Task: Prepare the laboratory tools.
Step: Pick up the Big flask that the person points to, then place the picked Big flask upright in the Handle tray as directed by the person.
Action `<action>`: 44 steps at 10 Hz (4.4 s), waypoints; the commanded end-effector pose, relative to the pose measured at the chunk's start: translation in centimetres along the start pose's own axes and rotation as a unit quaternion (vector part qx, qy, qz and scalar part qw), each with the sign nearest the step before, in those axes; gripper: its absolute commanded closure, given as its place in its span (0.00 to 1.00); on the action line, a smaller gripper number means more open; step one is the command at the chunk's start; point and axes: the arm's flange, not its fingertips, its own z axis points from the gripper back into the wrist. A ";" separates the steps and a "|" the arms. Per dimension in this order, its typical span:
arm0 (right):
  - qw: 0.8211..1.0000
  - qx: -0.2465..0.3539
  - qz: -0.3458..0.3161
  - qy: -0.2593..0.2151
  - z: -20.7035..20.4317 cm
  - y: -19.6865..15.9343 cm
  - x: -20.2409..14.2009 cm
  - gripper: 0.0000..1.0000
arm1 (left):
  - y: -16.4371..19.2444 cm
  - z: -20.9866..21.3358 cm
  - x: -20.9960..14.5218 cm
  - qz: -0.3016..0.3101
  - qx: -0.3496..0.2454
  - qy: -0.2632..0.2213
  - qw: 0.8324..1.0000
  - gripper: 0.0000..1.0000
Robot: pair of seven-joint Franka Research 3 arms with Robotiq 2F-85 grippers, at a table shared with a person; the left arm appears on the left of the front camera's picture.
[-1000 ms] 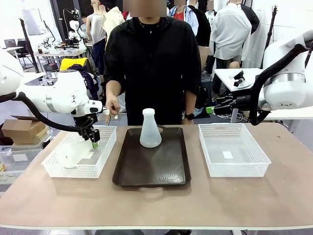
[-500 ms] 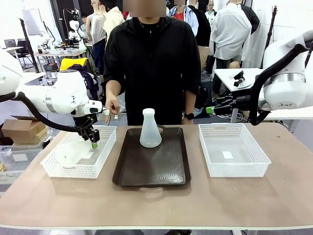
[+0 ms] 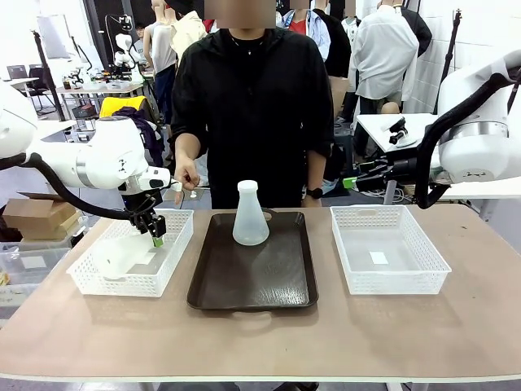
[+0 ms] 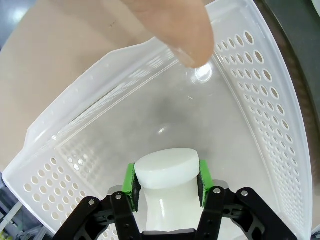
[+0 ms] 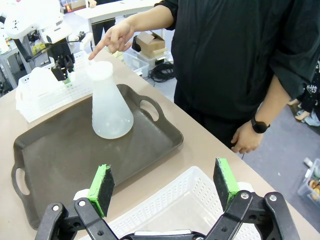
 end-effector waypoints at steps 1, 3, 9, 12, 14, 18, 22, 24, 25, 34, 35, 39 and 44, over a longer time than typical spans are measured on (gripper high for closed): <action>1.000 0.000 -0.002 0.006 0.0 -0.1 0.1 0.00 | 0.1 0.0 0.1 -0.002 0.002 0.000 1.000 1.00; 1.000 0.000 -0.002 0.006 0.0 -0.1 0.1 0.00 | 0.1 0.0 0.1 -0.002 0.002 0.000 1.000 1.00; 1.000 0.000 -0.002 0.006 0.0 -0.1 0.1 0.00 | 0.1 0.0 0.1 -0.002 0.002 0.000 1.000 1.00; 1.000 0.000 -0.002 0.006 0.0 -0.1 0.1 0.00 | 0.1 0.0 0.1 -0.002 0.002 0.000 1.000 1.00; 1.000 0.000 -0.002 0.006 0.0 -0.1 0.1 0.00 | 0.1 0.0 0.1 -0.002 0.002 0.000 1.000 1.00; 1.000 0.000 -0.002 0.006 0.0 -0.1 0.1 0.00 | 0.1 0.0 0.1 -0.002 0.002 0.000 1.000 1.00; 1.000 0.000 -0.002 0.006 0.0 -0.1 0.1 0.00 | 0.1 0.0 0.1 -0.002 0.002 0.000 1.000 1.00; 1.000 0.000 -0.002 0.006 0.0 -0.1 0.1 0.00 | 0.0 0.0 0.0 0.000 0.000 0.000 1.000 1.00; 1.000 0.000 -0.002 0.006 0.0 -0.1 0.1 0.00 | -0.5 0.8 -0.3 0.004 0.004 -0.002 1.000 1.00; 1.000 0.000 -0.002 0.006 0.0 -0.1 0.1 0.00 | -6.8 18.7 -6.2 -0.300 -0.139 -0.371 0.868 1.00; 1.000 0.000 -0.002 0.006 0.0 -0.1 0.1 0.00 | -7.2 19.6 -6.8 -0.353 -0.174 -0.426 0.815 1.00; 1.000 0.000 -0.002 0.006 0.0 -0.1 0.1 0.00 | -7.6 17.3 -5.0 -0.481 -0.304 -0.515 0.641 1.00; 1.000 0.000 -0.002 0.006 0.0 -0.1 0.1 0.00 | -8.8 11.5 -1.1 -0.419 -0.395 -0.524 0.627 1.00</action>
